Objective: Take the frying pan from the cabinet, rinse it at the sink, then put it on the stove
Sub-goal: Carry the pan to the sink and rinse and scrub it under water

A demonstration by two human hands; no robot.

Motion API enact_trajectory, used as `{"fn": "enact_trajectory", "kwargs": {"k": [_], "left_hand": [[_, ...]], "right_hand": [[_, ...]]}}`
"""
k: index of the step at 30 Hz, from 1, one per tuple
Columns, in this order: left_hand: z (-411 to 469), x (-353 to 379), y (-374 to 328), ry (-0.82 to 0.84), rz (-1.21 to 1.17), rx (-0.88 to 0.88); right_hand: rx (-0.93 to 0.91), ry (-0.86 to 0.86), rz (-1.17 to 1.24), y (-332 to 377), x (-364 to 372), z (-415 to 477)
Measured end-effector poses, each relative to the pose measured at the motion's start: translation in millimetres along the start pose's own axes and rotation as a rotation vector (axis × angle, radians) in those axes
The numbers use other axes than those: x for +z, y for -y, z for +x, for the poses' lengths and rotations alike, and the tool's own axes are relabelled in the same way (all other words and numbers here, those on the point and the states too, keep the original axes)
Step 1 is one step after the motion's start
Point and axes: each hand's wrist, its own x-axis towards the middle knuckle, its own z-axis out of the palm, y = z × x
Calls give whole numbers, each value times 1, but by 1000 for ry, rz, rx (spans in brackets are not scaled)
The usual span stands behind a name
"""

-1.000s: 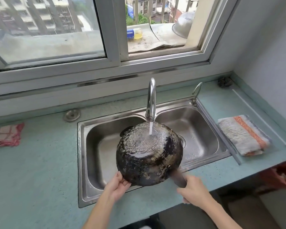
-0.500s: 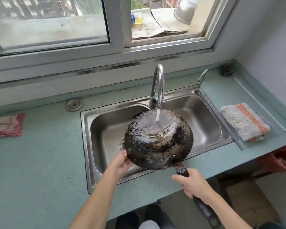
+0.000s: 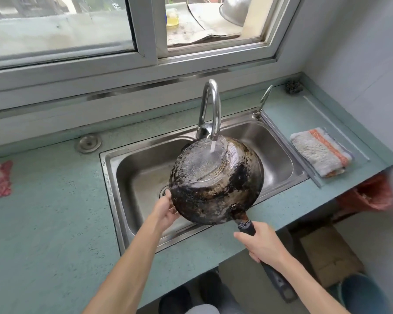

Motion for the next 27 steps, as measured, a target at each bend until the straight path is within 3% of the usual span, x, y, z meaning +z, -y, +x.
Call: {"fn": "enact_trajectory", "kwargs": {"k": [11, 18, 27], "left_hand": [[-9, -2, -6, 143, 66, -25], [-14, -12, -12, 101, 44, -26], [-15, -48, -9, 37, -67, 28]], "right_hand": [[42, -142, -11, -5, 21, -18], [85, -185, 10, -12, 34, -21], [103, -114, 12, -13, 37, -22]]}}
